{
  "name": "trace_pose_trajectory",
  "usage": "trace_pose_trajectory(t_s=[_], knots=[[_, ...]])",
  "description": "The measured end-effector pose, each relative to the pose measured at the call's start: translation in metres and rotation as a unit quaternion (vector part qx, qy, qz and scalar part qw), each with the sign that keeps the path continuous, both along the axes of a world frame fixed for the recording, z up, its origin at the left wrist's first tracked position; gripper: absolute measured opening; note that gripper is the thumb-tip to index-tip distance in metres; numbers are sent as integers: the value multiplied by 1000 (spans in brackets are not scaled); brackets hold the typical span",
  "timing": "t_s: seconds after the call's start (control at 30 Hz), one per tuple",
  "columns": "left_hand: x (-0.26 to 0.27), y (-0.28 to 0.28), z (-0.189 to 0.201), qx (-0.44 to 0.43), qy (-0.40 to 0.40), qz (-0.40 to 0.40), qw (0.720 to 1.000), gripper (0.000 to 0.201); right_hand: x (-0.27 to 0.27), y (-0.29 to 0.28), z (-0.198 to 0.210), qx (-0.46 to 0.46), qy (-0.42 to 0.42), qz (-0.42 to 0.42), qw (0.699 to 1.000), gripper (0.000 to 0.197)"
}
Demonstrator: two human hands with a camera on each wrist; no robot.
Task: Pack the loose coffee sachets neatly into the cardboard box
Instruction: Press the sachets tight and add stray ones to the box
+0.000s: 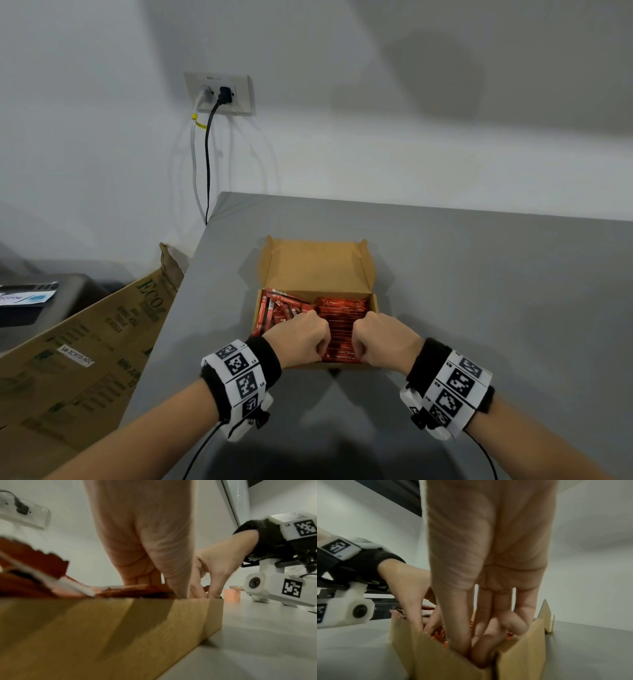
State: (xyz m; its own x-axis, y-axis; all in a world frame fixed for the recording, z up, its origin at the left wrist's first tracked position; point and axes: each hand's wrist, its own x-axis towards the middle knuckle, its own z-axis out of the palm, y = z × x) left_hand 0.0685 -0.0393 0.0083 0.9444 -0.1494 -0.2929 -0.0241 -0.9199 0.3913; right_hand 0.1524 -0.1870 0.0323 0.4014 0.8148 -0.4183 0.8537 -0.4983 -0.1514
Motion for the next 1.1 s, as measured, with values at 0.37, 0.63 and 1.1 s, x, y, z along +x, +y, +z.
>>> trace_pose_trajectory(t_s=[0.37,0.63,1.1], knots=[[5,69,37,-40,-102,112,988,11,1,-6,7,71,25,-32,997,9],[9,77,11,36,-102,125,986,19,-7,10,-2,48,23,8,999,18],[6,71,5,101,-127,101,982,26,11,11,8,39,87,-18,995,7]])
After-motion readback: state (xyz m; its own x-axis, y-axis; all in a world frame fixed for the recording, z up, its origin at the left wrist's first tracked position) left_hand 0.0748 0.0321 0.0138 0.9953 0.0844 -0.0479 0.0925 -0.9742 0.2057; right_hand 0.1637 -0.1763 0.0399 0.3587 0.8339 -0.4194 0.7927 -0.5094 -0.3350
